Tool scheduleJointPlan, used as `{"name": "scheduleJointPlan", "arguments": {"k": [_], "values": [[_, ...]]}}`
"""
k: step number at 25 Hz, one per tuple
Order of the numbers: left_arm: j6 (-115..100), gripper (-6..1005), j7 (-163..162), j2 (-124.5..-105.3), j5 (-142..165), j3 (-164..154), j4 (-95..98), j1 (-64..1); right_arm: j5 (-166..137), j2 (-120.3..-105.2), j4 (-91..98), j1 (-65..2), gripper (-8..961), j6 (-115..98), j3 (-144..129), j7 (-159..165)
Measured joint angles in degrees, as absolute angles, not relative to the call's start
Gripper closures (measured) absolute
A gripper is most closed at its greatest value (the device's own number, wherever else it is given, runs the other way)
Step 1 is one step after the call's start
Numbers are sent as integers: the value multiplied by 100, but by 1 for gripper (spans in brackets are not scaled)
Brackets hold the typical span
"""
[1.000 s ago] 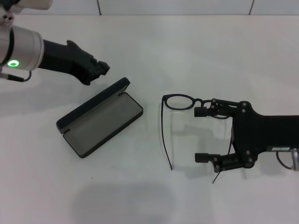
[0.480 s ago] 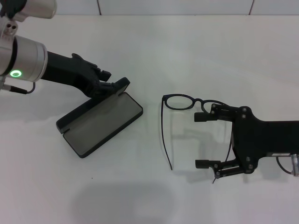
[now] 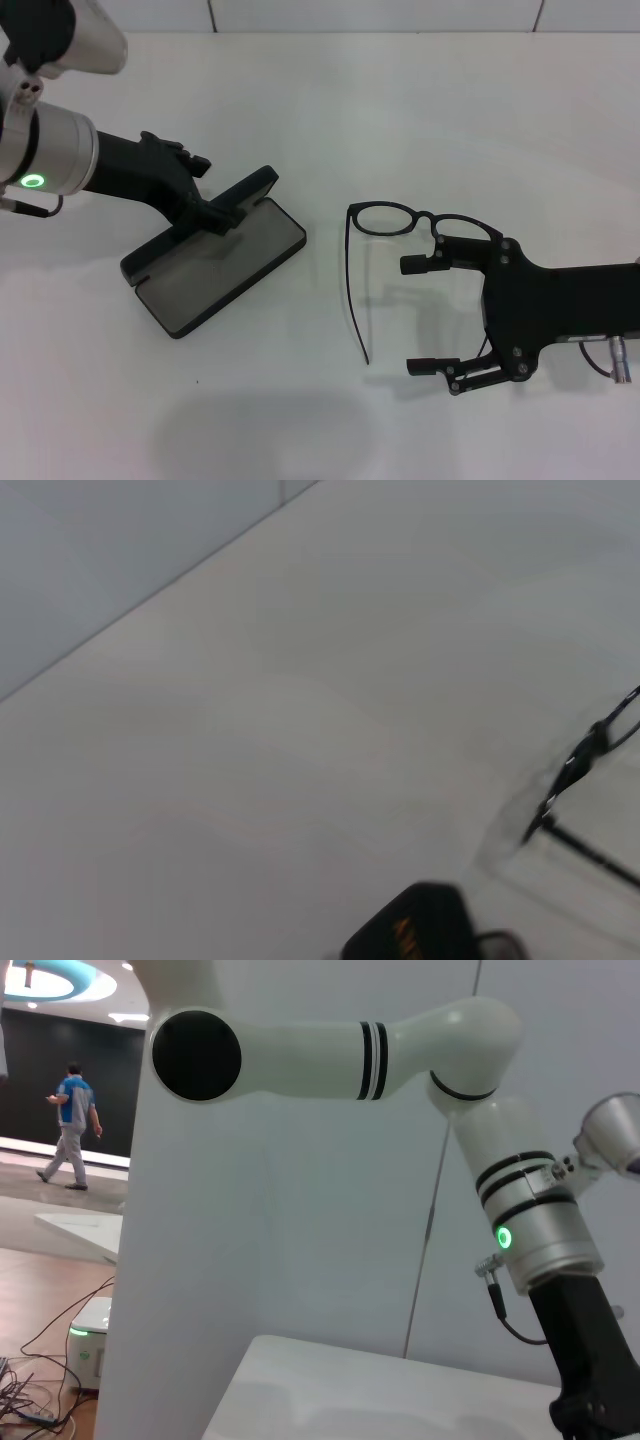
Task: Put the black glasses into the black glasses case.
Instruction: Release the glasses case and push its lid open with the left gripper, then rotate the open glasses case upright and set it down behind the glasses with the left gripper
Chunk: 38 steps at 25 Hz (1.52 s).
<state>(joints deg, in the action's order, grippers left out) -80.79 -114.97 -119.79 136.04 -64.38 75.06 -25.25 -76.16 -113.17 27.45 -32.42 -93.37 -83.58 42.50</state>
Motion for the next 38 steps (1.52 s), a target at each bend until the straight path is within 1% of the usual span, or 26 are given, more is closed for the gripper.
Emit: {"name": "scheduleJointPlan", "arguments": {"k": [5, 16, 19, 24, 30, 35, 38], "values": [[-7747, 128, -11661, -11988, 13969, -6860, 7547, -2451, -7620, -11320, 2745, -3251, 96, -9329, -8358, 4245], [-7760, 147, -12043, -11967, 14328, -7521, 7865, -2481, -7621, -11298, 2741, -3256, 96, -9286, -8358, 4210], [-7766, 364, -12050, -11966, 14294, -7493, 7892, -2491, -7620, -11296, 2742, -3239, 96, -9281, -8358, 4101], [-7660, 614, -12026, -11975, 13886, -7272, 7888, -2482, -7620, -11285, 2741, -3236, 97, -9280, -8358, 4088], [-7527, 793, -11948, -11962, 13552, -7062, 7834, -2482, -7663, -11304, 2749, -3227, 97, -9281, -8352, 4086], [-7425, 778, -11599, -11954, 13559, -7061, 7760, -2681, -7673, -11299, 2751, -3224, 97, -9283, -8349, 4064], [-7242, 769, -11143, -11954, 13541, -7089, 7472, -3020, -7677, -11310, 2751, -3227, 97, -9315, -8349, 4023]]}}
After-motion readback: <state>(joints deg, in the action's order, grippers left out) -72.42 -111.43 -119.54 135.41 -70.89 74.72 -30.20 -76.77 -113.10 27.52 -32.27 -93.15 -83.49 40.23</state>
